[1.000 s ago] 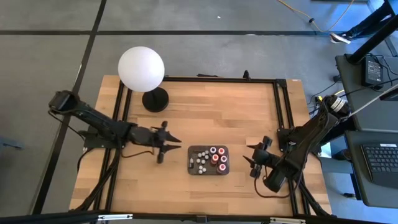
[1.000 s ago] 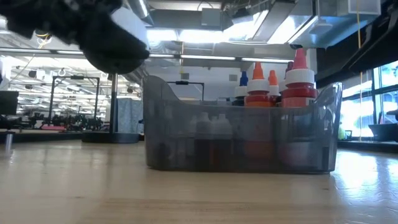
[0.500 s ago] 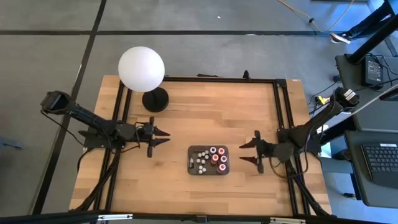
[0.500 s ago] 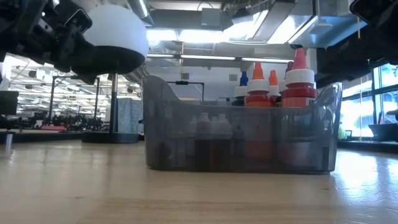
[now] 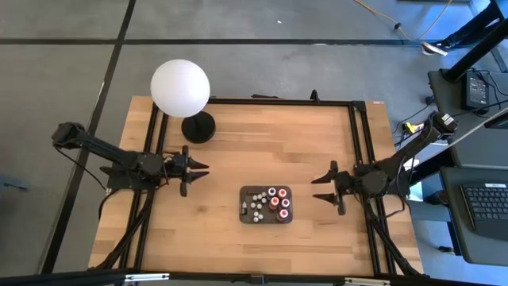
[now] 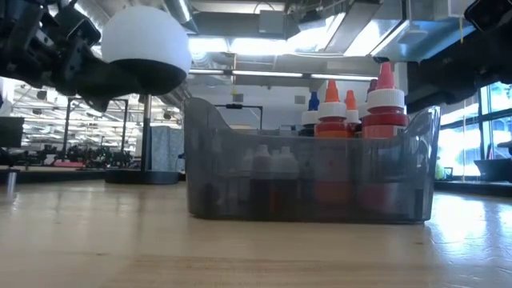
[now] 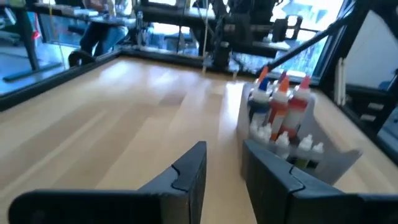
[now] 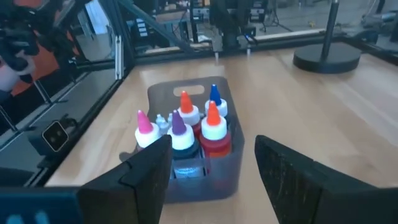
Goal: Pick & Place food coloring
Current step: Return to Home Position
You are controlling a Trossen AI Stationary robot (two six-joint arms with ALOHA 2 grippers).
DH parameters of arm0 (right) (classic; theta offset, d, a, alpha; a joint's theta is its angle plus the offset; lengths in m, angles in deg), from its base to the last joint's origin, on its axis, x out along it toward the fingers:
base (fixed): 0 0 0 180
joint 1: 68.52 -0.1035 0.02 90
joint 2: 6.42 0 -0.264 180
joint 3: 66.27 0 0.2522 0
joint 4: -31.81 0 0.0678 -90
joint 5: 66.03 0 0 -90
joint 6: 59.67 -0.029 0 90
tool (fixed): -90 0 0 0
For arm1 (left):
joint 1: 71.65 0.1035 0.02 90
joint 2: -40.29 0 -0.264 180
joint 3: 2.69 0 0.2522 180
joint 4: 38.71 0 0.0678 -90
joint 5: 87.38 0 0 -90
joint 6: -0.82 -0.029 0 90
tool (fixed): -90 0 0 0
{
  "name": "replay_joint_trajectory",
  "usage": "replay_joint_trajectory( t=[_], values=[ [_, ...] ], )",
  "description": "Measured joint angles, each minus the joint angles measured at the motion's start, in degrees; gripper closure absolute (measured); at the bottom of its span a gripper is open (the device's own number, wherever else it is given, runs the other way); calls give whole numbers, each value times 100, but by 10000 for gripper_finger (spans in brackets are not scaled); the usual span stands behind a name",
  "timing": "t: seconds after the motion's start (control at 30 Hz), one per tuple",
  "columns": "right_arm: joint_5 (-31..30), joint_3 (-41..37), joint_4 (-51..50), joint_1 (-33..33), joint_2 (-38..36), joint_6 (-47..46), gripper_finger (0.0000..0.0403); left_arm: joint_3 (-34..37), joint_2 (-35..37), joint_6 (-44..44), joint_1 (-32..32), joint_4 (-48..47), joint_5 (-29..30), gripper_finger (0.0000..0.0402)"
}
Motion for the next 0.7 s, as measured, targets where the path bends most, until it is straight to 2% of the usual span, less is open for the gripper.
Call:
replay_joint_trajectory(
  t=[0.27,0.4,0.53,0.7],
  values=[
    [3,-676,251,0,-1000,260,170,7,1246,47,305,-1282,-17,301],
    [201,-698,-40,63,-1382,378,170,0,1843,96,466,-1928,-33,303],
    [599,-698,-99,144,-1648,711,170,-45,2288,-159,615,-2061,-247,301],
    [645,-698,-524,144,-2225,1046,170,-67,2655,-394,771,-2122,-226,301]
  ],
)
